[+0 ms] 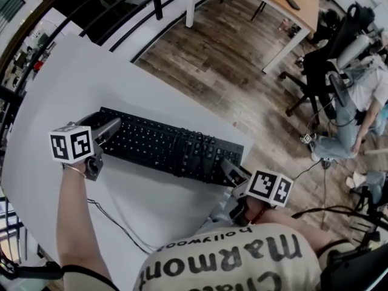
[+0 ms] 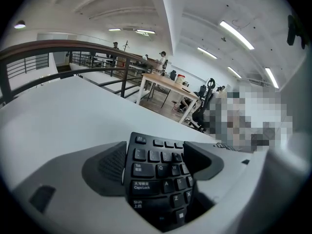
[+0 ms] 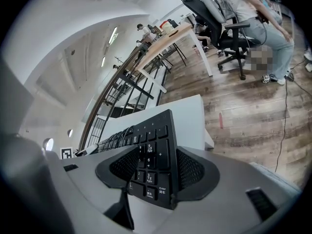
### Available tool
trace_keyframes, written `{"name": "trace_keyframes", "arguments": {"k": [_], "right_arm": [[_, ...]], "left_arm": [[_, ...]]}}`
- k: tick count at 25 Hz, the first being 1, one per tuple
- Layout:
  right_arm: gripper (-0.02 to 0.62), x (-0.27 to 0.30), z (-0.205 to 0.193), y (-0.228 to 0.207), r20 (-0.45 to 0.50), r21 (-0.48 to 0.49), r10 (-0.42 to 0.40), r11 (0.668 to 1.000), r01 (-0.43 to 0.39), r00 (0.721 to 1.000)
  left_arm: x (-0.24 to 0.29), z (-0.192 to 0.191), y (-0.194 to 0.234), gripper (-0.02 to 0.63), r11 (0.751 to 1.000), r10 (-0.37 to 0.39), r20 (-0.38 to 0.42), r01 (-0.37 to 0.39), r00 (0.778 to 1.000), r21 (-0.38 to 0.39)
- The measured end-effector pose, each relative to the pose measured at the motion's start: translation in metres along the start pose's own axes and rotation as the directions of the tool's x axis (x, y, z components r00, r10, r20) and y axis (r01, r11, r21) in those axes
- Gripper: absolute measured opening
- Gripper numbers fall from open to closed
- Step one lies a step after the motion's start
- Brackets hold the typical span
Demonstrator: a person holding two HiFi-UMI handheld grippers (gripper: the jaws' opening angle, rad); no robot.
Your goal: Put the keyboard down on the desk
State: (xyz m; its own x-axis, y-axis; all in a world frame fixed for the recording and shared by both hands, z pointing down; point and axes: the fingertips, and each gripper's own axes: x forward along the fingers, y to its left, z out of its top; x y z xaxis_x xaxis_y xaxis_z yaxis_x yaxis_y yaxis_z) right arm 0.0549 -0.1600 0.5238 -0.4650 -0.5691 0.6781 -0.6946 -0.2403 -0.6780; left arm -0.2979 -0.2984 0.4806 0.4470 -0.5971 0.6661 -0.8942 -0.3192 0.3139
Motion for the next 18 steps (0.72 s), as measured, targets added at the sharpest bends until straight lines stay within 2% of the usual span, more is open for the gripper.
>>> {"name": "trace_keyframes", "arguments": {"k": [8, 18], "right_arm": [[0.256, 0.004, 0.002, -0.014, -0.029, 0.011, -0.018, 1.000, 0.019, 0.999], [0.256, 0.009, -0.001, -0.006, -0.078, 0.015, -0.036, 0.999, 0.037, 0.996]], "left_arm": [[0.024, -0.002, 0.001, 0.328, 1.000, 0.011, -0.020, -0.011, 1.000, 0.002], [0.031, 0.000, 0.014, 0.328, 1.000, 0.023, -0.040, -0.023, 0.999, 0.007]]}}
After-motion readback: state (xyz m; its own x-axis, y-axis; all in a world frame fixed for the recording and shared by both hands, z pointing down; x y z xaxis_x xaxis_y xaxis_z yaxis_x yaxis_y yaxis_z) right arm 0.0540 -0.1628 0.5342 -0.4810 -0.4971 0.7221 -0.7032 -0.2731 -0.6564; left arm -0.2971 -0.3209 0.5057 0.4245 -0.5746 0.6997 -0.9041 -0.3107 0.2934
